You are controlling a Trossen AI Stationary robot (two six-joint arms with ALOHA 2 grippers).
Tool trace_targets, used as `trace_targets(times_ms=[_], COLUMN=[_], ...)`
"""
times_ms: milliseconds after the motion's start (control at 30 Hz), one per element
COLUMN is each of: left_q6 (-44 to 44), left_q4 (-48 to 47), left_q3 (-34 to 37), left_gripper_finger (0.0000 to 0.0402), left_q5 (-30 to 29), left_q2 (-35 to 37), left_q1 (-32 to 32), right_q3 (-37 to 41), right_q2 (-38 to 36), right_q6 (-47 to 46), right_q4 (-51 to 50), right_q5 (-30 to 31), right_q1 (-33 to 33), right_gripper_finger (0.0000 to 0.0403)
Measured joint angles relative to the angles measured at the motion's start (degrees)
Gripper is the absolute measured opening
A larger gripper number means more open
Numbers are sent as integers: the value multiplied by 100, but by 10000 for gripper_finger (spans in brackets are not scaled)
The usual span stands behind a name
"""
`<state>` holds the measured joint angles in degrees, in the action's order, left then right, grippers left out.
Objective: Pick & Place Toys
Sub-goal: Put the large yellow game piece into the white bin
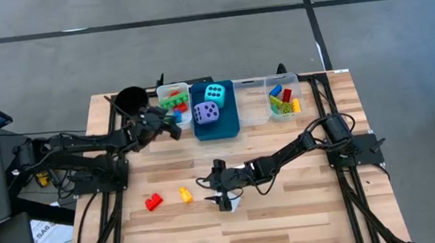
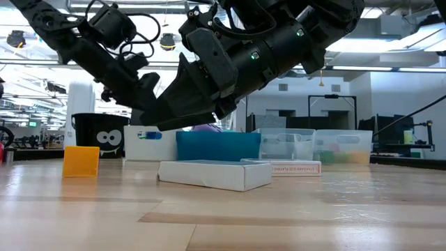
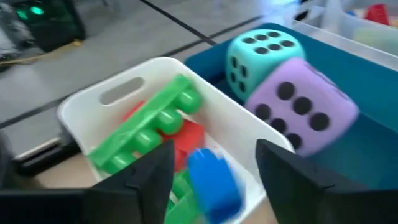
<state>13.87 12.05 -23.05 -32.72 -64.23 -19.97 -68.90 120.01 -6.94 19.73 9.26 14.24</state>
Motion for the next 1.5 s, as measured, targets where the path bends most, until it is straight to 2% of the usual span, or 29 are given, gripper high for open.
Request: trace_targets(times_ms=[167,233,400,600,700,800,933,1200,1500], left_q6=[7,-11,-846,-1513,-1512,-1511,-1600,-2589,-3503], left_q4=[0,0,16,-132,-306,-584,-968,-1261,-1388], left_q3=[0,0,0,0,0,0,0,0,0], left_gripper_finger=[261,271,275,268,265,265,269,271,287], left_q5=[435,850,2513,4578,5169,5323,5328,5316,4653], left_q2=[0,0,0,0,0,0,0,0,0], left_q1=[-4,-4,92,317,472,693,1053,1911,2602], right_q3=[0,0,0,-2,-2,-2,-2,-2,-2], right_q2=[0,0,0,0,0,0,0,0,0], right_q6=[-1,0,188,623,845,947,994,762,101], right_q4=[0,0,30,52,23,-24,-84,-333,-409], right_q5=[0,2,188,1190,1664,1927,1937,1936,1932], right_q1=[0,0,117,403,493,523,520,325,229], right_gripper_finger=[299,299,299,299,299,299,299,299,299])
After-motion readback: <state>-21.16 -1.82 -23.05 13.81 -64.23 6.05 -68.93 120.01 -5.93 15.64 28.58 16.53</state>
